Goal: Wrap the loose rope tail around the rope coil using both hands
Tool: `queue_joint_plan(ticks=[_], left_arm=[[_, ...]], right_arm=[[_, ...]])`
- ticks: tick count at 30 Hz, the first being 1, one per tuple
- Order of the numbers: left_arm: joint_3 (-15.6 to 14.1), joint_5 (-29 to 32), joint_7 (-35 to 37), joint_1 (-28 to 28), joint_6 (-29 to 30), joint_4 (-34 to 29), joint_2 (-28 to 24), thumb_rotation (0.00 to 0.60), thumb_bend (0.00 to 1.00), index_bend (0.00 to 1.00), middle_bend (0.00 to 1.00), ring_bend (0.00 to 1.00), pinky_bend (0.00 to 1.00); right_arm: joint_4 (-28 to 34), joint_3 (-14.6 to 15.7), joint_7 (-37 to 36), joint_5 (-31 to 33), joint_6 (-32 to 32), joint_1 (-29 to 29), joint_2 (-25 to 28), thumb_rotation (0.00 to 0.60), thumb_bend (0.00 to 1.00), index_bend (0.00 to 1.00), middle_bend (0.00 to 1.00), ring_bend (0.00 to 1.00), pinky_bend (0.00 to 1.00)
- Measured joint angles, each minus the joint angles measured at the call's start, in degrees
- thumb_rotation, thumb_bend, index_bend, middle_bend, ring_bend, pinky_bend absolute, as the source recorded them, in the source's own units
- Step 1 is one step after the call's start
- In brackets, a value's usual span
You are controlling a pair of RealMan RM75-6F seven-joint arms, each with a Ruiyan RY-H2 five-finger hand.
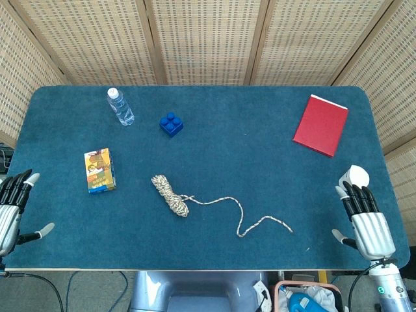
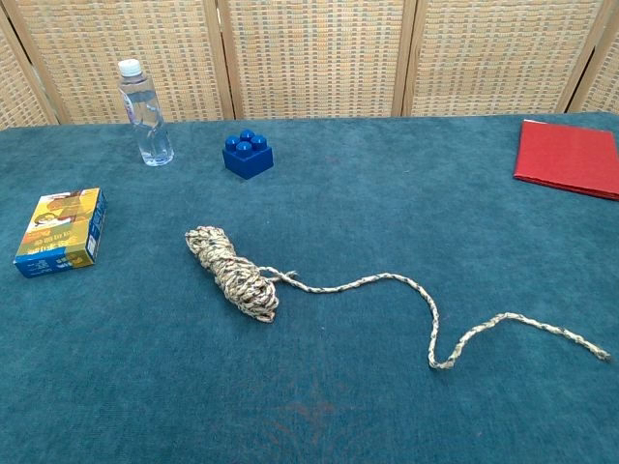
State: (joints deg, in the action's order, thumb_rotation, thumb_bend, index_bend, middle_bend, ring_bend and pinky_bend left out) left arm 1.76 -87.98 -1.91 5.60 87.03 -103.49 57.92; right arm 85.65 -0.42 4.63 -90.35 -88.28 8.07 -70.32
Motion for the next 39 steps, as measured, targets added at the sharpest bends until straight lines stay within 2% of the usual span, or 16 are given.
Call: queue_joint_plan(ticks=[10, 17, 22, 29, 39], left_arm=[[0.25, 0.93, 0.27, 0.07, -0.94, -0.92, -0.79, 0.600, 0.00, 0.00, 0.00, 0.00, 0.00], [1.09, 2.61, -0.74, 0.94, -2.42, -1.06, -0.33, 0.600, 0.00, 0.00, 0.00, 0.00, 0.00], [1.51, 3.39, -0.43, 1.09, -2.65, -0.82, -0.14, 0.600, 0.00, 0.00, 0.00, 0.00, 0.00], [1.66, 3.79, 0.06, 1.35, -3.31, -0.59, -0.15, 0.600, 0.00, 0.00, 0.00, 0.00, 0.00], [1.65, 3.37, 0.96, 1.34, -3.22, -0.38, -0.35, 0.600, 0.00, 0.00, 0.00, 0.00, 0.00]], right_arm=[[0.43, 0.73, -1.97, -1.33, 3.63, 1.14, -0.10, 0.600, 0.00, 0.02, 0.00, 0.00, 0.00], [0.21, 0.57, -4.73, -2.74, 11.61, 6.24, -3.89, 0.600, 0.00, 0.28, 0.00, 0.00, 0.00], [0.37, -0.91, -4.25, 0.28, 19.97, 10.37, -8.09, 0.600, 0.04, 0.42, 0.00, 0.00, 0.00], [1.83, -3.49, 1.69, 8.40, 26.75, 14.19, -13.31, 0.600, 0.19, 0.43, 0.00, 0.00, 0.00], [-0.51, -5.14, 7.63, 15.66, 30.59, 16.59, -16.79, 0.600, 0.23, 0.44, 0.00, 0.00, 0.00]])
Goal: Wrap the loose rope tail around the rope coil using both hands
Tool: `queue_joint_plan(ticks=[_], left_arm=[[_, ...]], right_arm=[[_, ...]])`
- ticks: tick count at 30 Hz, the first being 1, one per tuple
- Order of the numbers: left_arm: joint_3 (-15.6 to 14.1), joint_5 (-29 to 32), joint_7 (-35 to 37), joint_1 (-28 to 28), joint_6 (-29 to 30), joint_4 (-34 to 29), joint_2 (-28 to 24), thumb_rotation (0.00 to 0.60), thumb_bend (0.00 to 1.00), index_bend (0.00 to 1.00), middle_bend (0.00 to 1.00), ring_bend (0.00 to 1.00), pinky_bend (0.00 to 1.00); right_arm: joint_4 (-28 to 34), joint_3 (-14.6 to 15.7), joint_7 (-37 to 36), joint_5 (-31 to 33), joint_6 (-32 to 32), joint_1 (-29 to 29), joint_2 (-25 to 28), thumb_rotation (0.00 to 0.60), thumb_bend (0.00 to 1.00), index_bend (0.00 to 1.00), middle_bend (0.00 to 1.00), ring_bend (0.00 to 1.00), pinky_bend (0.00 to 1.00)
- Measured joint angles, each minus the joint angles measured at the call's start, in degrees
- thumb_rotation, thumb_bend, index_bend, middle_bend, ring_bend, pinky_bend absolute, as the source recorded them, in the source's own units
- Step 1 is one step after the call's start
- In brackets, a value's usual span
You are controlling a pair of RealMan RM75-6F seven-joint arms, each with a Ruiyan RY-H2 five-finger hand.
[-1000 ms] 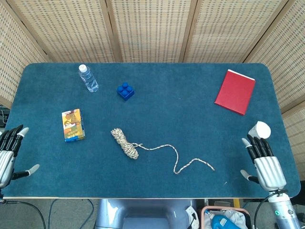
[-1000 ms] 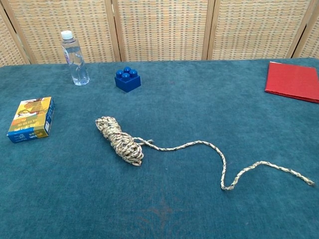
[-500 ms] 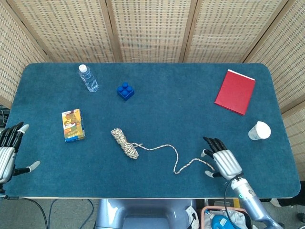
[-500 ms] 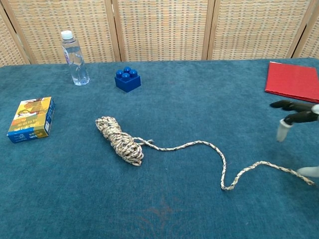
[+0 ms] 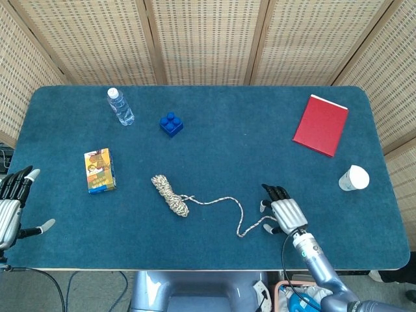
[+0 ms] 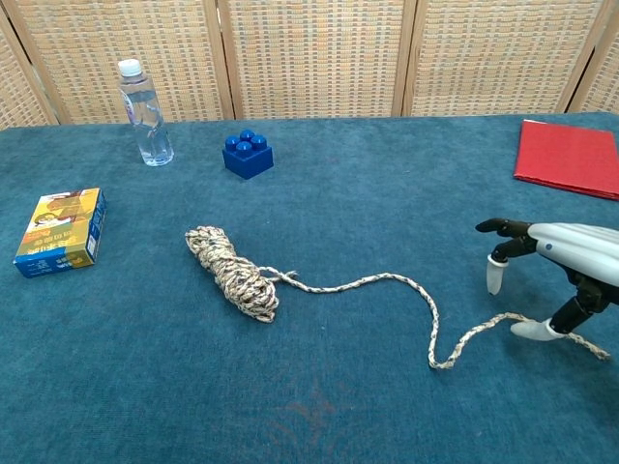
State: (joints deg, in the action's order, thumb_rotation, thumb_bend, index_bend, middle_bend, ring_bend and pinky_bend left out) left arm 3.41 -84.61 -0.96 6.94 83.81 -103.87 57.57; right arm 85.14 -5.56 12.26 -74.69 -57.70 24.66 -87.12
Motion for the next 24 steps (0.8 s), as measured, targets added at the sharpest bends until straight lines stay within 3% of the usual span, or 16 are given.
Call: queue_joint_plan(ticks=[10, 24], left_arm=[[-0.01, -0.08, -0.06, 0.18, -0.27, -0.07, 0.18, 0.600, 0.00, 0.00, 0.00, 0.00, 0.00], [0.06, -0.06, 0.40, 0.30, -0.39, 0.14, 0.24, 0.600, 0.00, 0.00, 0.00, 0.00, 0.00]], right_arm=[[-2.99, 0.35, -1.06, 1.88, 1.75, 0.86, -1.02, 0.600, 0.30, 0.47, 0.00, 0.00, 0.00], [-5.13, 0.94, -2.50, 2.63, 2.76, 1.53, -1.83, 0.600, 0.32, 0.50, 0.00, 0.00, 0.00]])
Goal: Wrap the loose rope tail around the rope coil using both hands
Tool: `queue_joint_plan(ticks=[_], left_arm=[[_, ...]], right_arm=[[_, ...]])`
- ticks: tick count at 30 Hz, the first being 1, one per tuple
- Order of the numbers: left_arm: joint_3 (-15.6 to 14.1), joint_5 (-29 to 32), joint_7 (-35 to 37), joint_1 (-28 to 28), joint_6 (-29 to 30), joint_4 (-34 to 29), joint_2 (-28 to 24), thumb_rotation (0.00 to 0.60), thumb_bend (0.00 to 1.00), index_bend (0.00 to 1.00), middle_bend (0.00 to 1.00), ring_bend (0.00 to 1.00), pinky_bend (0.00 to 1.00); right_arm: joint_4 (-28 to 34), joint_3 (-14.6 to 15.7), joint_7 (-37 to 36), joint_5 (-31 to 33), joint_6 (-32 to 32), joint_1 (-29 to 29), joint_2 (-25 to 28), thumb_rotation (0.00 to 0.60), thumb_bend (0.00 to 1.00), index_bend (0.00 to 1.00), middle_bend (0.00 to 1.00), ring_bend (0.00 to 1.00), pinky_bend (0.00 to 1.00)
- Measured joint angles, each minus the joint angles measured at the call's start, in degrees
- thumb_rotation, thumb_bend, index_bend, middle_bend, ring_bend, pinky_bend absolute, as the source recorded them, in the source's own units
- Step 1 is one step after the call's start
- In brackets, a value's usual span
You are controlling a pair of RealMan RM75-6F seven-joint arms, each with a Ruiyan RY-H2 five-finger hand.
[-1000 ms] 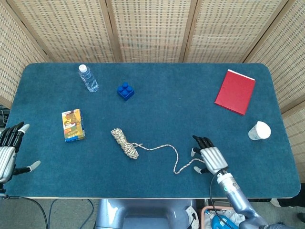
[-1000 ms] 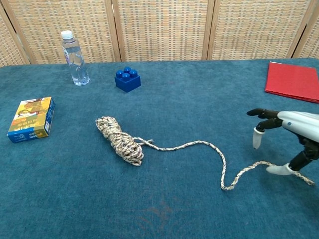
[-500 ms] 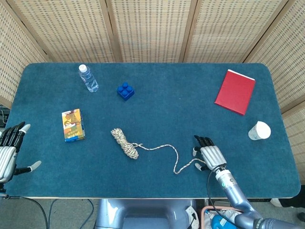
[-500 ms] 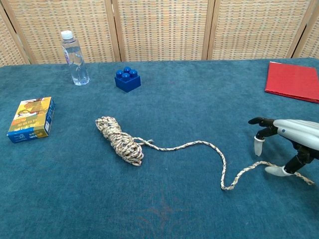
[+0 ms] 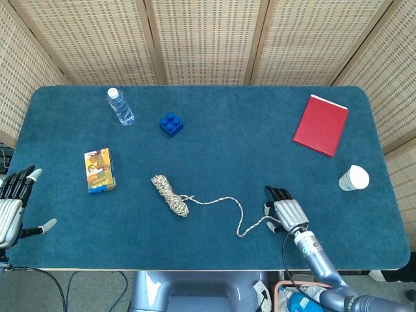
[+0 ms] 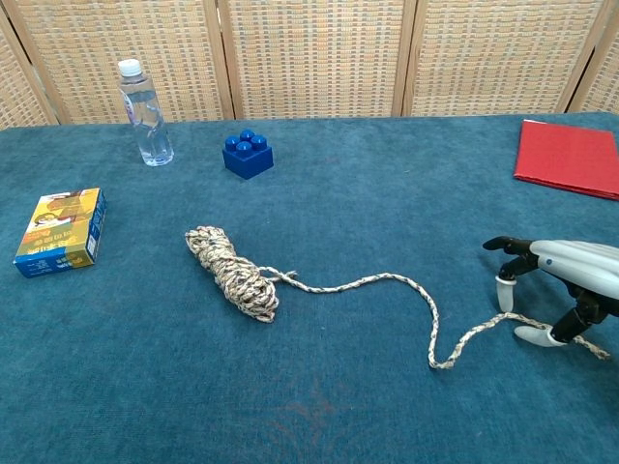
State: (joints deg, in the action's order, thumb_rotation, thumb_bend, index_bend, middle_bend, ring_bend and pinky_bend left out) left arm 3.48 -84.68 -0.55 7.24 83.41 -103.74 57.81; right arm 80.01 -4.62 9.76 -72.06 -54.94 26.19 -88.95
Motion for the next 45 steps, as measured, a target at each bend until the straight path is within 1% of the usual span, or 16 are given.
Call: queue_joint_plan(ticks=[8, 14, 18, 25, 30, 36, 39, 42, 45], left_arm=[[-0.01, -0.12, 0.22, 0.00, 0.06, 0.11, 0.04, 0.600, 0.00, 0.00, 0.00, 0.00, 0.00], [-0.01, -0.13, 0.07, 0.02, 0.06, 0.06, 0.06, 0.600, 0.00, 0.00, 0.00, 0.00, 0.00], [-0.03, -0.16, 0.06, -0.02, 0.13, 0.06, 0.09, 0.600, 0.00, 0.00, 0.00, 0.00, 0.00], [-0.08, -0.29, -0.04, 0.03, 0.07, 0.06, 0.10, 0.600, 0.00, 0.00, 0.00, 0.00, 0.00], [-0.07, -0.36, -0.20, 0.17, -0.09, 0.22, 0.25, 0.600, 0.00, 0.00, 0.00, 0.00, 0.00], [0.06, -0.62, -0.62, 0.82, -0.75, 0.69, 0.51, 0.600, 0.00, 0.00, 0.00, 0.00, 0.00], [0.57, -1.80, -0.29, 2.36, -1.81, 1.72, 0.63, 0.600, 0.00, 0.00, 0.00, 0.00, 0.00], [1.47, -4.30, 0.37, 5.50, -3.90, 4.06, 1.09, 0.600, 0.00, 0.00, 0.00, 0.00, 0.00], [2.50, -6.92, 1.55, 9.70, -6.63, 8.41, 2.39, 0.600, 0.00, 0.00, 0.00, 0.00, 0.00]], right_arm=[[-1.26, 0.17, -0.86, 0.62, 0.71, 0.28, -0.52, 0.600, 0.35, 0.53, 0.00, 0.00, 0.00], [-1.61, 0.27, -1.14, 0.56, 0.65, 0.39, -0.70, 0.600, 0.40, 0.55, 0.00, 0.00, 0.00], [-1.81, 0.28, -1.41, 0.52, 0.49, 0.39, -0.73, 0.600, 0.43, 0.59, 0.00, 0.00, 0.00], [-1.93, 0.32, -1.90, 0.32, 0.19, 0.41, -0.78, 0.600, 0.43, 0.62, 0.00, 0.00, 0.00], [-1.62, 0.34, -3.10, -0.66, -1.11, 0.02, -0.40, 0.600, 0.43, 0.64, 0.00, 0.00, 0.00], [-0.23, 0.87, -5.94, -3.69, -4.36, -1.26, 1.31, 0.600, 0.43, 0.66, 0.00, 0.00, 0.00], [0.97, 1.58, -7.66, -6.24, -7.61, -2.56, 3.10, 0.600, 0.43, 0.66, 0.00, 0.00, 0.00], [2.03, 2.31, -9.81, -9.07, -11.89, -4.25, 5.24, 0.600, 0.43, 0.66, 0.00, 0.00, 0.00], [2.93, 2.85, -11.14, -11.91, -16.11, -5.89, 7.28, 0.600, 0.43, 0.66, 0.00, 0.00, 0.00]])
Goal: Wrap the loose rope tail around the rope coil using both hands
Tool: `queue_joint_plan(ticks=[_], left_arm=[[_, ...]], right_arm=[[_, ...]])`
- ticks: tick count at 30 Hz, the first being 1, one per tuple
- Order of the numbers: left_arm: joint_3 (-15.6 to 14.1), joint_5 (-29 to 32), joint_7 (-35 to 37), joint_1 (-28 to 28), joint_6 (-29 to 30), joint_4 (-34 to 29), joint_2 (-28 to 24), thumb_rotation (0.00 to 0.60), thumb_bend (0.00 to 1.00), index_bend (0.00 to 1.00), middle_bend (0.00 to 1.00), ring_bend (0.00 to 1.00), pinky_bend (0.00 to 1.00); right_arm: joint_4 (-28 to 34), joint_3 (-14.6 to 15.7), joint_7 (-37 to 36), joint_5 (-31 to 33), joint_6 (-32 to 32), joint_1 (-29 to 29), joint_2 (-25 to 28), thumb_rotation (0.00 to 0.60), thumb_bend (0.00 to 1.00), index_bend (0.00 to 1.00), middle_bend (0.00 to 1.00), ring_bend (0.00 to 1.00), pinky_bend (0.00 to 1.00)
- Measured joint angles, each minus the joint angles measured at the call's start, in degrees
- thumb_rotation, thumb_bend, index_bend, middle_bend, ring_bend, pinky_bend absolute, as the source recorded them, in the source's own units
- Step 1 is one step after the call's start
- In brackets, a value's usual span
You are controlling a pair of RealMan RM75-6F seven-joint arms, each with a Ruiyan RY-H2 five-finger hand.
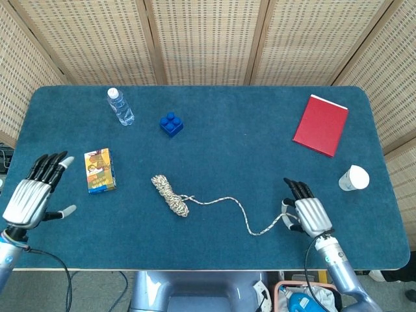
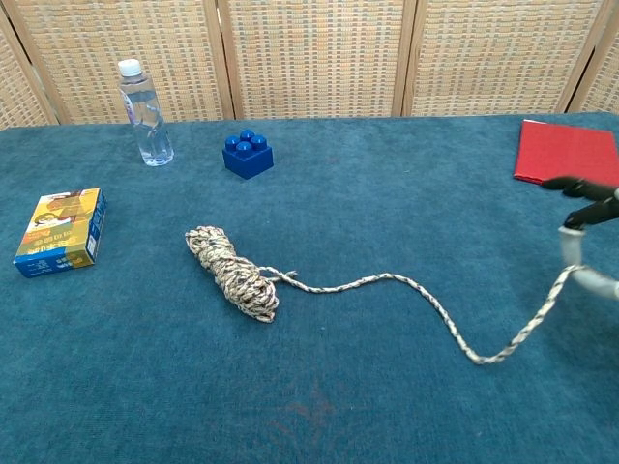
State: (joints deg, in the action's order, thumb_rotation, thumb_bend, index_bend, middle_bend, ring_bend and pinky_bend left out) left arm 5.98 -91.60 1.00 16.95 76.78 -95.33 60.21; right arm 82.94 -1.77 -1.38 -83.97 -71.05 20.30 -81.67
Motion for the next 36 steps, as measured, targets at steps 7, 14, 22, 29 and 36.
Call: queue_joint_plan(ticks=[7, 14, 22, 29, 36], left_arm=[[-0.14, -11.78, 5.92, 10.38, -3.83, 14.79, 5.14, 0.600, 0.01, 0.00, 0.00, 0.00, 0.00], [-3.51, -24.31, 13.88, 21.89, -4.05, 34.34, 14.34, 0.600, 0.08, 0.01, 0.00, 0.00, 0.00], [-8.66, -29.26, 18.43, 29.95, -5.56, 50.24, 23.79, 0.600, 0.10, 0.01, 0.00, 0.00, 0.03], [-12.08, -28.80, 22.61, 33.50, -8.11, 58.90, 31.25, 0.600, 0.13, 0.04, 0.00, 0.00, 0.07], [-15.13, -27.86, 25.12, 36.55, -11.21, 66.12, 36.54, 0.600, 0.28, 0.09, 0.00, 0.00, 0.09]], right_arm=[[1.44, 0.87, -0.53, -3.03, -5.00, -2.98, 3.44, 0.600, 0.43, 0.66, 0.00, 0.00, 0.00], [0.85, 0.31, -0.94, -2.73, -5.20, -3.38, 3.85, 0.600, 0.43, 0.66, 0.00, 0.00, 0.00], [0.59, -0.30, -0.70, -2.50, -5.26, -3.55, 3.81, 0.600, 0.43, 0.66, 0.00, 0.00, 0.00], [1.24, -0.83, -1.11, -2.28, -5.52, -3.80, 4.26, 0.600, 0.43, 0.66, 0.00, 0.00, 0.00], [1.51, -1.35, -1.32, -1.82, -5.31, -3.86, 4.65, 0.600, 0.43, 0.66, 0.00, 0.00, 0.00]])
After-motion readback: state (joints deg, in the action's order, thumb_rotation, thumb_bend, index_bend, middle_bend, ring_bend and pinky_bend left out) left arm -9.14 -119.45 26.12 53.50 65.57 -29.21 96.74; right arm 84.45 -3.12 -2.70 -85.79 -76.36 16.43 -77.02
